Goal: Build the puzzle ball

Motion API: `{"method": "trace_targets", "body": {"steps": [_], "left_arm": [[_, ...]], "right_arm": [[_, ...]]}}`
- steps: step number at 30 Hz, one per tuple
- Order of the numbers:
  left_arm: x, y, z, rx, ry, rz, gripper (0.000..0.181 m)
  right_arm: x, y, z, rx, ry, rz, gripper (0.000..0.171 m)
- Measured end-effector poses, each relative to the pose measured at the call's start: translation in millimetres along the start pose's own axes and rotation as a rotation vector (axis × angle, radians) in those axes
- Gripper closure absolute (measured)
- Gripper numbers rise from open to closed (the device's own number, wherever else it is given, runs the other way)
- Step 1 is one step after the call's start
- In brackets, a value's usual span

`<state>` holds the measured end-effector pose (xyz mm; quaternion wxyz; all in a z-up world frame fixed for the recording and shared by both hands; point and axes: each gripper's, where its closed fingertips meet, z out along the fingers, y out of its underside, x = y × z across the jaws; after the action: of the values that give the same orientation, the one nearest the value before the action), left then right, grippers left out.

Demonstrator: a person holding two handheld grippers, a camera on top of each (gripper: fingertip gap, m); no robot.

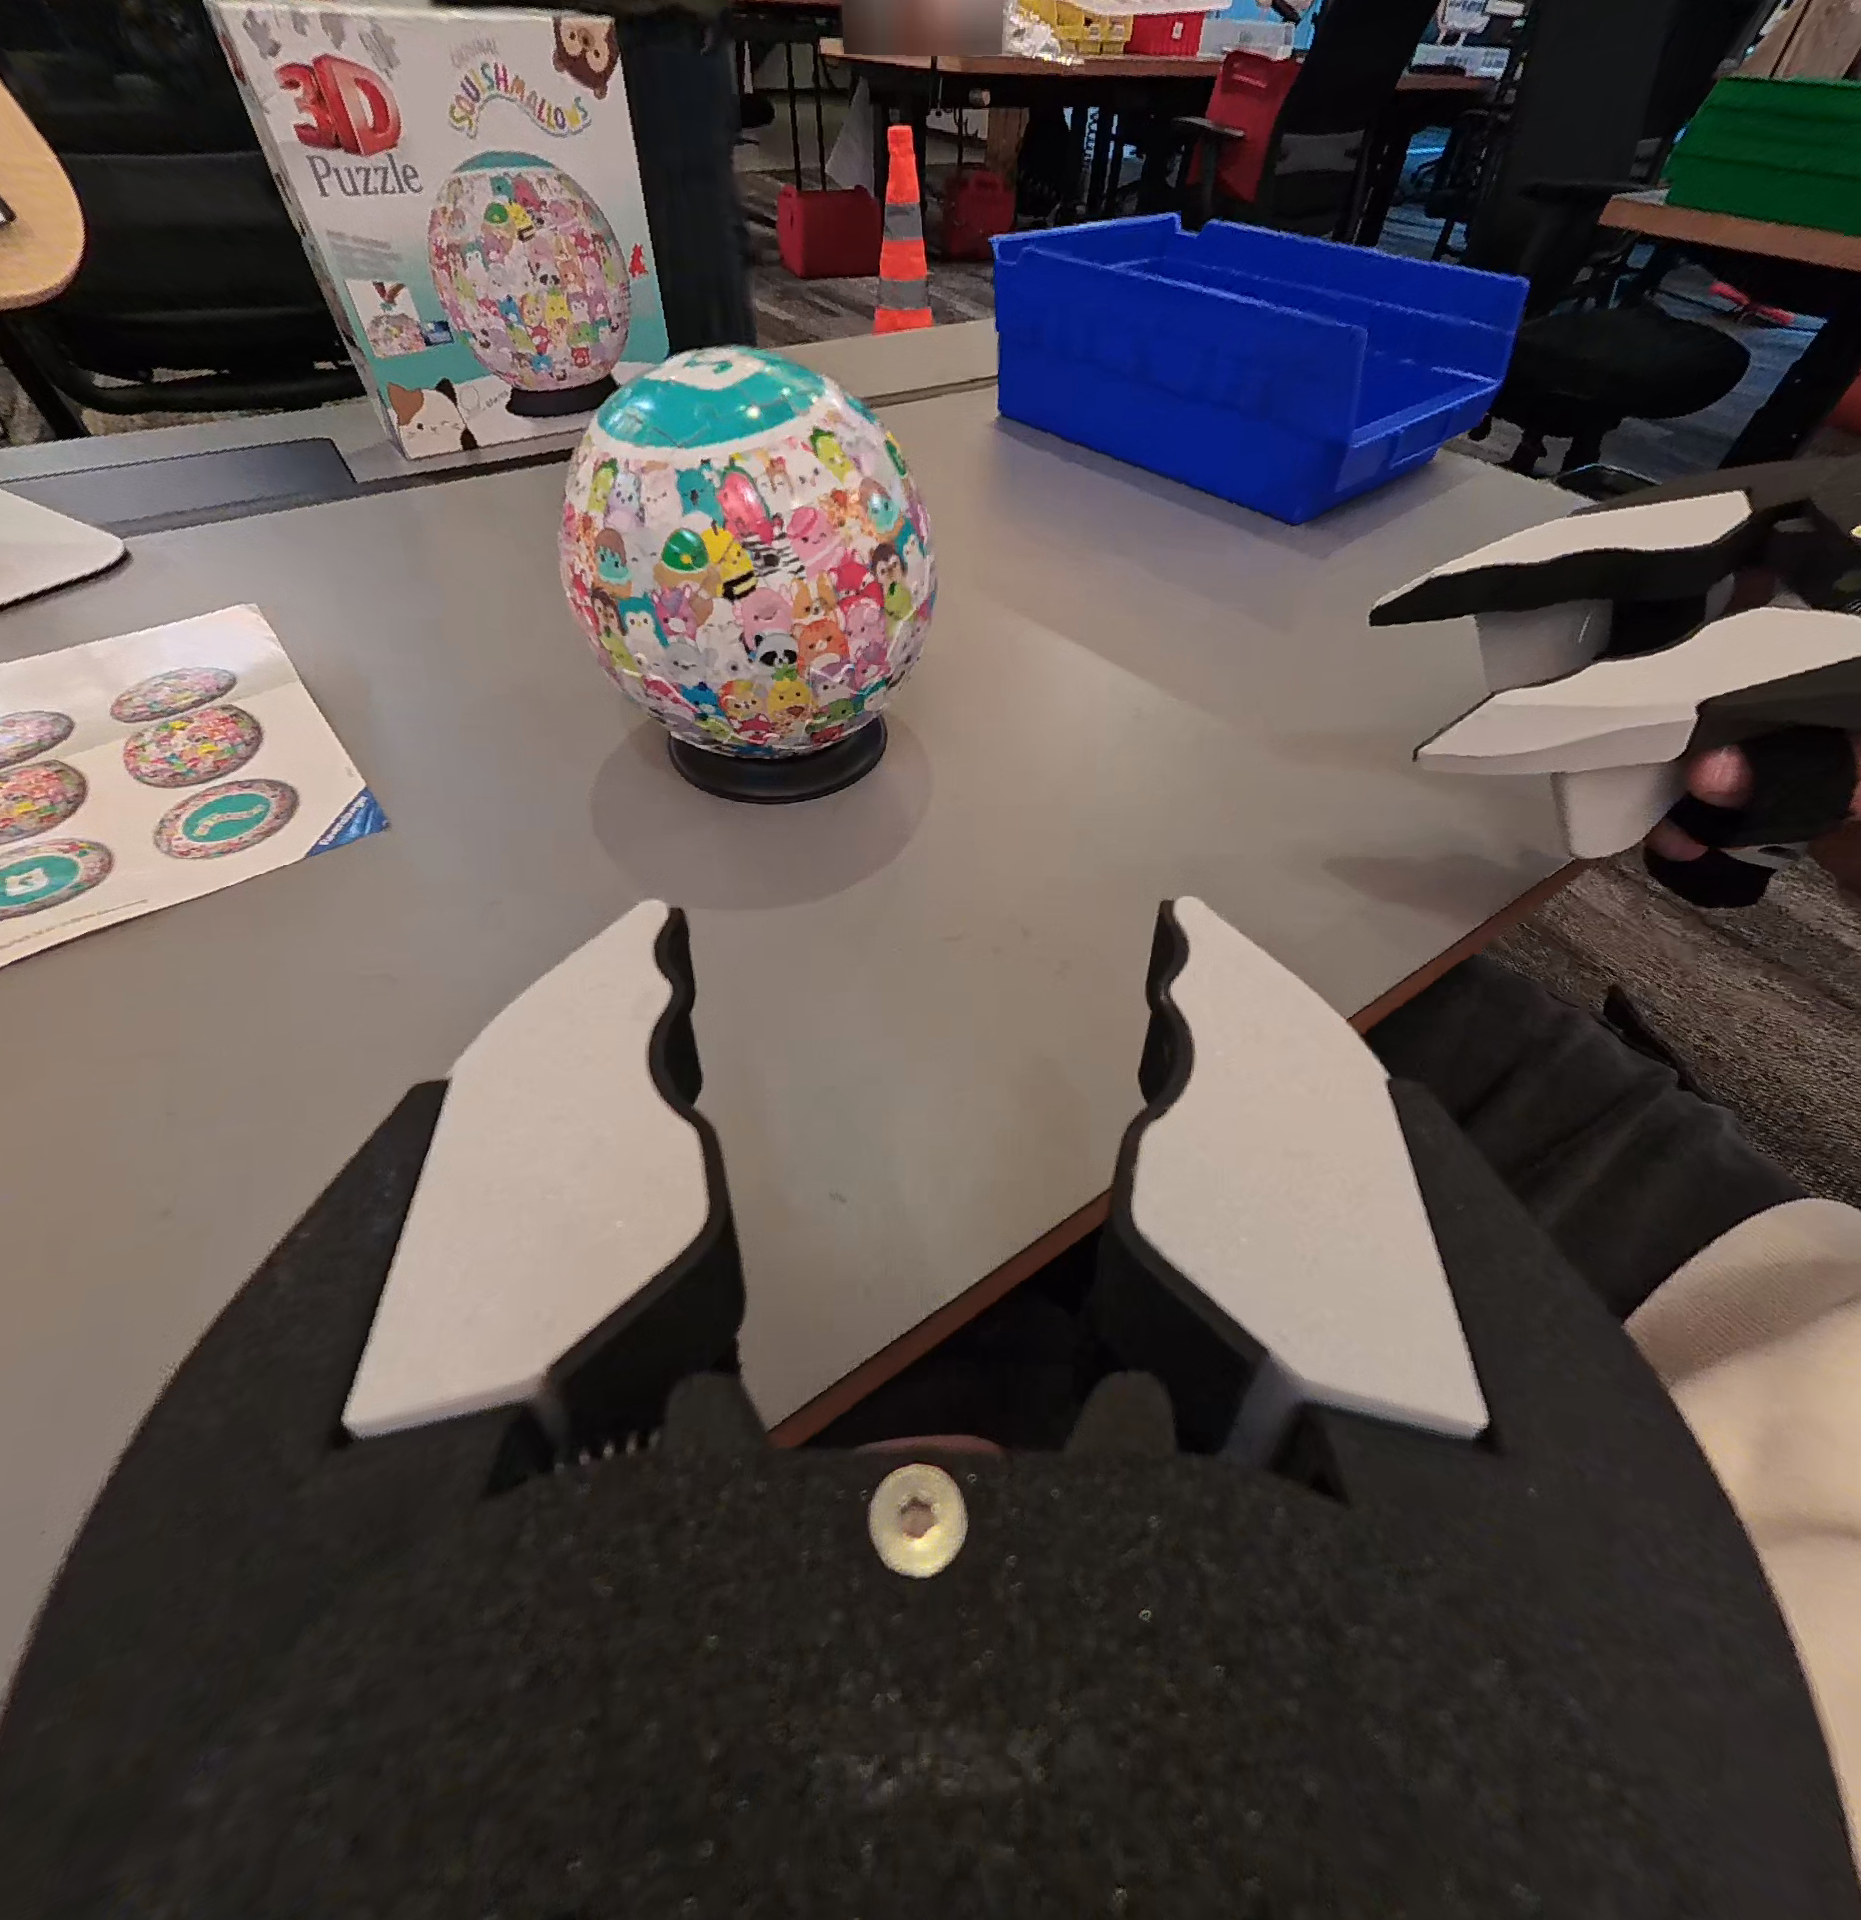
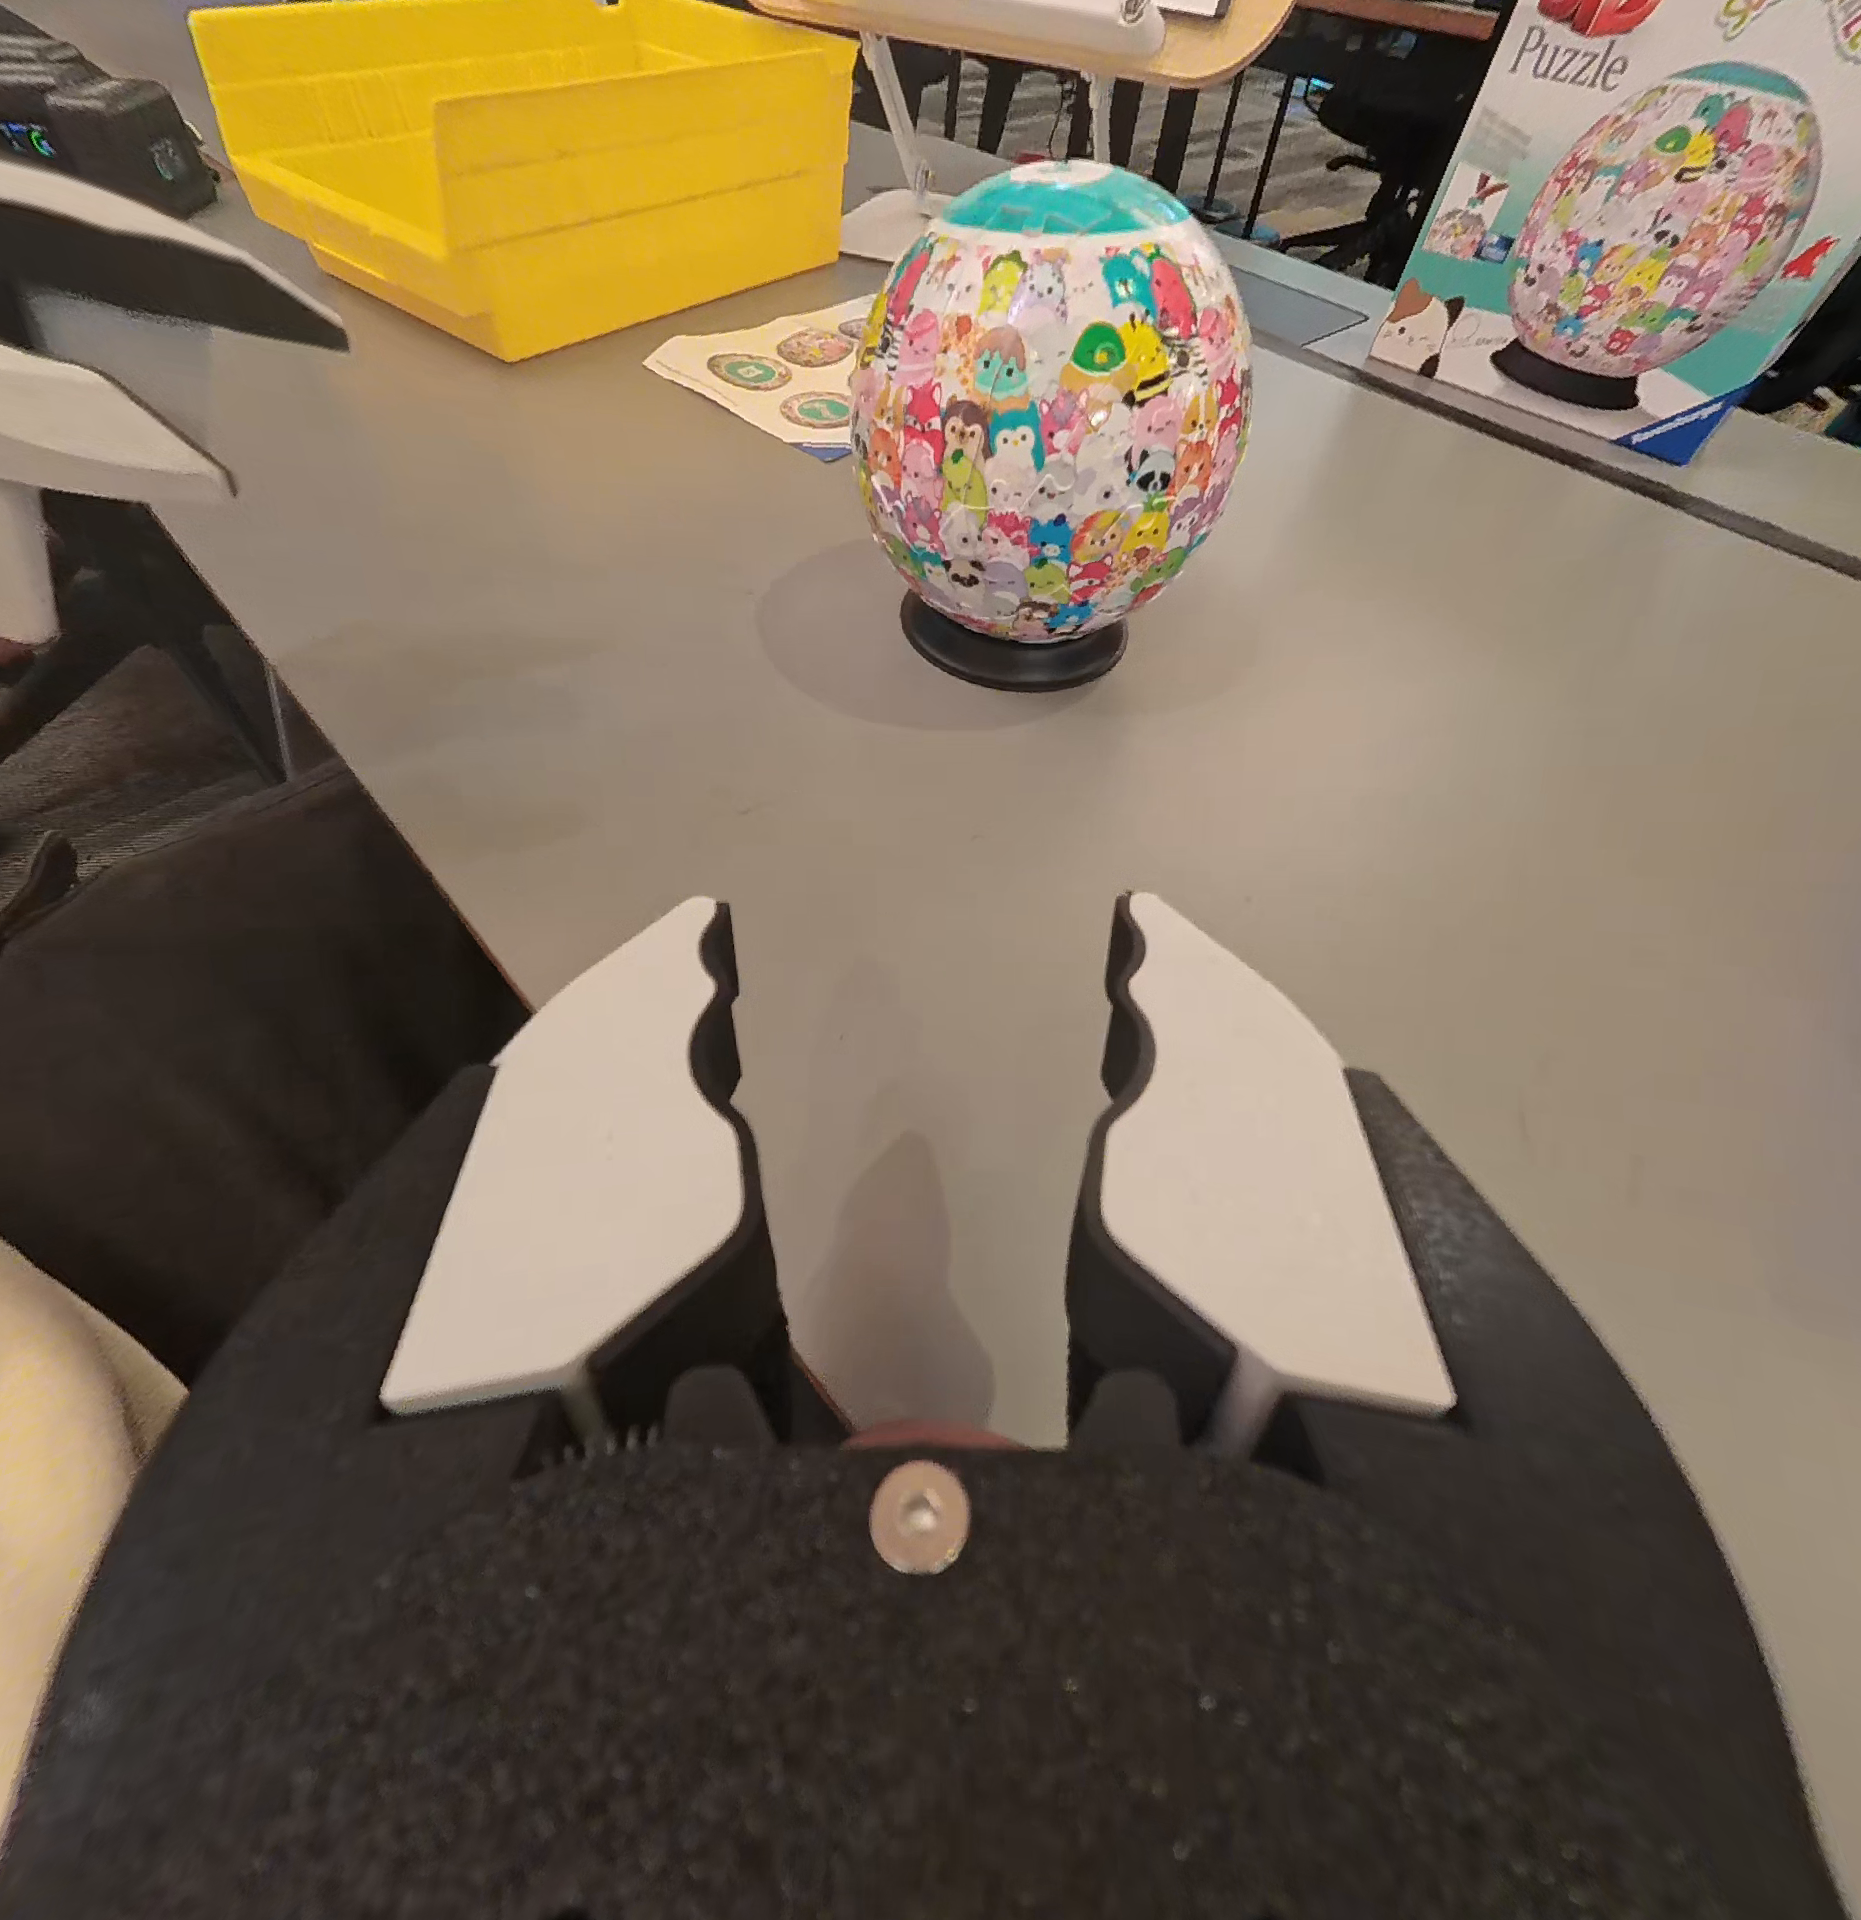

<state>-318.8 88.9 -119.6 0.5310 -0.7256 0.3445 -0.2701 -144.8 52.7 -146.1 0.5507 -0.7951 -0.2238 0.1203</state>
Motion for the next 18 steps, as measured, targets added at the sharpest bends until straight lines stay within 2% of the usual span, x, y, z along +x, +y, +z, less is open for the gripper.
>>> {"method": "trace_targets", "body": {"steps": [10, 18], "left_arm": [[-32, 15, 19, -0.073, -0.067, -0.101, 0.098], [-97, 35, 51, -0.163, -0.22, -0.202, 0.095]], "right_arm": [[6, 14, 15, -0.088, 0.01, 0.012, 0.104], [67, 3, 36, -0.07, 0.097, 0.229, 0.099]]}}
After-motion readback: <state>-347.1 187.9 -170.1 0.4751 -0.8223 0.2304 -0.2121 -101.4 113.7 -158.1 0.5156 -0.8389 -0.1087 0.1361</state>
